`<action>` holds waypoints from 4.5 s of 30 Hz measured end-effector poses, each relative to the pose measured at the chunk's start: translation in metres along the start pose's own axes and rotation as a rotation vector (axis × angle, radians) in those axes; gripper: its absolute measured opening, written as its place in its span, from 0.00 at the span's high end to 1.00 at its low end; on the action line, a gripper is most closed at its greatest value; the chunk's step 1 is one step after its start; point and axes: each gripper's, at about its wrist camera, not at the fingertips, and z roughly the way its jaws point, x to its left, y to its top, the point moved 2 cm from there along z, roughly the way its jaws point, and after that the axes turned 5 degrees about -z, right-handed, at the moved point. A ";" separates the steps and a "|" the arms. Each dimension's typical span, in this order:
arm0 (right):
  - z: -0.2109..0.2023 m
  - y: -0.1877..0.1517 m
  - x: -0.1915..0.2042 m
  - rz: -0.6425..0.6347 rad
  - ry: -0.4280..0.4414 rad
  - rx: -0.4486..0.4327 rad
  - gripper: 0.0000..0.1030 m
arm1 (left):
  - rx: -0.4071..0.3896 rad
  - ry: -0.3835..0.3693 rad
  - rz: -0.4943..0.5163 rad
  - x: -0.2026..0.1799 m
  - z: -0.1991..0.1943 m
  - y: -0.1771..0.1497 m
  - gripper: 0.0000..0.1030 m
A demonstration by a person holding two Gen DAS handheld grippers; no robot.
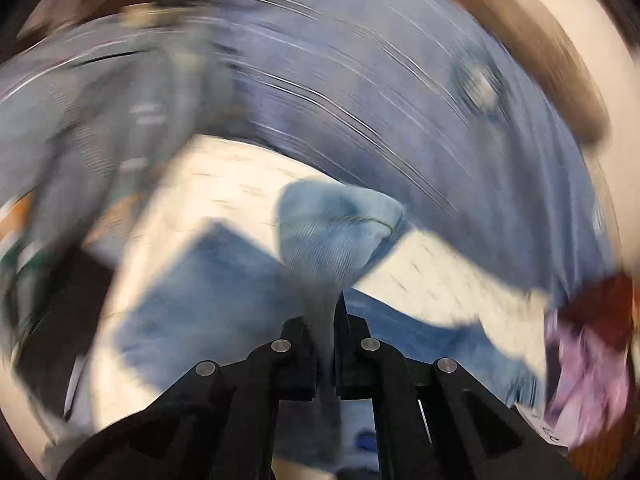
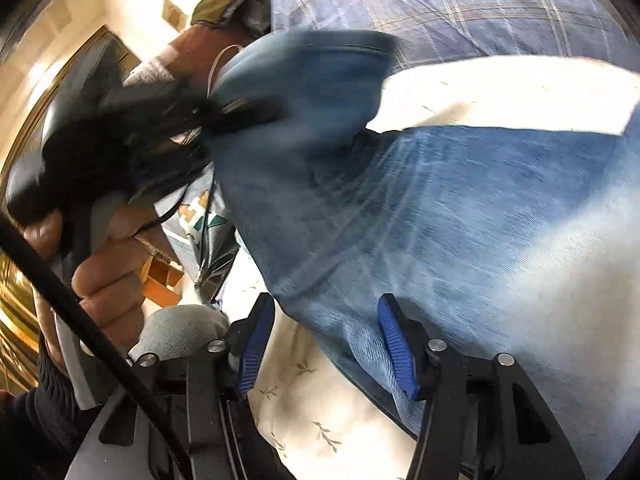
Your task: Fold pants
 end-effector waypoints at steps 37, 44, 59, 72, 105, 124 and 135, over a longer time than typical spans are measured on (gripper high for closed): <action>-0.066 -0.005 -0.034 0.191 -0.565 0.063 0.31 | -0.097 0.156 0.288 -0.055 0.027 -0.068 0.41; -0.056 -0.018 -0.028 0.188 -0.595 0.197 0.19 | -0.070 0.167 0.263 -0.053 0.038 -0.066 0.41; -0.063 -0.024 -0.033 0.253 -0.607 0.287 0.17 | -0.002 0.102 0.325 -0.073 0.044 -0.077 0.41; -0.067 -0.022 -0.033 0.260 -0.556 0.253 0.17 | 0.008 0.086 0.316 -0.075 0.044 -0.080 0.41; -0.344 -0.118 -0.209 0.814 -0.383 -0.418 0.22 | 0.394 -0.422 1.085 -0.301 0.035 -0.313 0.95; -0.306 -0.124 -0.260 0.960 -0.118 -0.274 0.18 | 0.192 -0.349 1.343 -0.303 0.031 -0.357 0.76; -0.283 -0.108 -0.261 0.917 -0.143 -0.200 0.56 | 0.311 -0.488 0.899 -0.282 0.022 -0.302 0.82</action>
